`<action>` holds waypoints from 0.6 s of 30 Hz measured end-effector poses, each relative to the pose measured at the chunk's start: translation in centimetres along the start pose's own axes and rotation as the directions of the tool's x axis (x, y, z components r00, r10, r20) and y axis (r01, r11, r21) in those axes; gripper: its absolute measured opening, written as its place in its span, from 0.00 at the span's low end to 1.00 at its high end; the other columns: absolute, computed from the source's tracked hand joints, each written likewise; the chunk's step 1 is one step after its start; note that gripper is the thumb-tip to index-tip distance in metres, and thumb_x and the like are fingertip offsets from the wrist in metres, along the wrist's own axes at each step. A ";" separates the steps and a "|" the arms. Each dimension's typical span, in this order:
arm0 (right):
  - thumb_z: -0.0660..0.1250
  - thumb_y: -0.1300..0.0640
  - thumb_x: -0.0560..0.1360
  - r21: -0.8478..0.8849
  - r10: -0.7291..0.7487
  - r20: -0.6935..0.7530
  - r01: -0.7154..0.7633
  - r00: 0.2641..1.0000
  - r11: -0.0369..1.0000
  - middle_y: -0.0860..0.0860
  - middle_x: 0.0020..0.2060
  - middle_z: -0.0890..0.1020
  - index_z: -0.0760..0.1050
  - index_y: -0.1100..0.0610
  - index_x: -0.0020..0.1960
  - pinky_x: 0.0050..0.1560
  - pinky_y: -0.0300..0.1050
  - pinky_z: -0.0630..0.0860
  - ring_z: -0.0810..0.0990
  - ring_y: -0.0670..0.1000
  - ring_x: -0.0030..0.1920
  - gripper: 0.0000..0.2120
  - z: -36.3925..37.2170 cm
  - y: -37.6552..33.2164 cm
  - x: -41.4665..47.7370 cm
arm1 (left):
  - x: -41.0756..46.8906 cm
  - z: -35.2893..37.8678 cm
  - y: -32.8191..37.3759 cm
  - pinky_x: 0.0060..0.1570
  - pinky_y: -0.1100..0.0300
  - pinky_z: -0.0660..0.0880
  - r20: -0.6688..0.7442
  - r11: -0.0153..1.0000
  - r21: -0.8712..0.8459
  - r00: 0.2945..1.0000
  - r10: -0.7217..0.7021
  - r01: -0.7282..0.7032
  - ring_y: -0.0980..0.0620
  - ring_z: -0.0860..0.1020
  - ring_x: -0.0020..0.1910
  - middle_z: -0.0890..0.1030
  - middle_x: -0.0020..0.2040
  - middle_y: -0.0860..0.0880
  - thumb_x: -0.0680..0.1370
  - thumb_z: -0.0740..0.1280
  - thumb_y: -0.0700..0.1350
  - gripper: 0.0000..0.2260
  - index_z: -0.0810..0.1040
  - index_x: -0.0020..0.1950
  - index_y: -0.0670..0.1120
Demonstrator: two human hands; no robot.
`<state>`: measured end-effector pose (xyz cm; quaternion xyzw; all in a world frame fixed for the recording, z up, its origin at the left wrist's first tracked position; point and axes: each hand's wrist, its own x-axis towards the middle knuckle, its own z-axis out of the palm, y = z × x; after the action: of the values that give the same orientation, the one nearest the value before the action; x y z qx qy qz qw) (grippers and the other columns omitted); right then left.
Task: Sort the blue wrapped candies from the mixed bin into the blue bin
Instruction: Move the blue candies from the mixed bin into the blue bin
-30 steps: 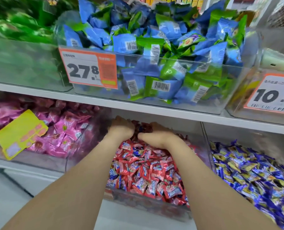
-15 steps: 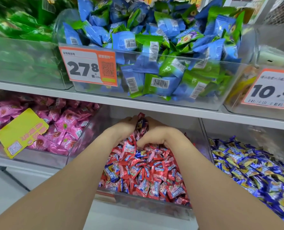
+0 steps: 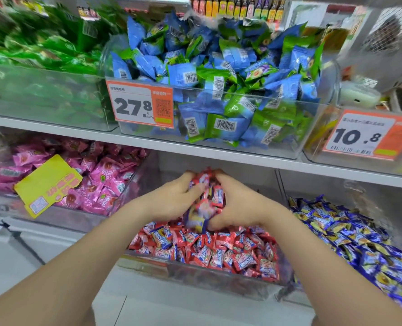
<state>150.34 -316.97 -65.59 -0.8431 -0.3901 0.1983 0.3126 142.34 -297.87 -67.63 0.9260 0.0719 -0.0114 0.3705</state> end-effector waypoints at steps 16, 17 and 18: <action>0.66 0.40 0.81 -0.327 -0.063 -0.046 0.045 0.997 0.944 0.47 0.71 0.78 0.67 0.45 0.78 0.67 0.49 0.72 0.75 0.52 0.70 0.28 1.5 -0.3 -1.9 | -3.1 -1.6 -0.4 0.68 0.56 0.72 0.128 0.961 0.207 0.978 0.162 -0.186 0.61 0.73 0.68 0.74 0.69 0.61 0.73 0.80 0.51 0.31 0.70 0.72 0.61; 0.66 0.41 0.82 -0.349 -0.044 -0.062 0.020 0.997 0.937 0.48 0.70 0.79 0.68 0.45 0.78 0.67 0.50 0.73 0.76 0.53 0.69 0.27 1.3 -0.1 -1.7 | -3.1 -1.7 -0.5 0.68 0.56 0.73 0.123 0.963 0.200 0.979 0.160 -0.182 0.61 0.73 0.68 0.75 0.69 0.61 0.74 0.79 0.51 0.30 0.70 0.72 0.62; 0.68 0.44 0.82 -0.348 -0.031 -0.074 0.003 0.997 0.938 0.48 0.67 0.81 0.70 0.45 0.77 0.67 0.50 0.74 0.77 0.52 0.67 0.25 0.9 0.2 -1.7 | -3.2 -1.8 -0.6 0.66 0.56 0.74 0.109 0.964 0.200 0.982 0.156 -0.175 0.61 0.74 0.66 0.76 0.68 0.60 0.75 0.78 0.52 0.28 0.71 0.71 0.62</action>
<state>148.82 -318.05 -66.22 -0.8887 -0.4137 0.0903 0.1757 139.05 -296.55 -66.52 0.9610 -0.0245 -0.0306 0.2739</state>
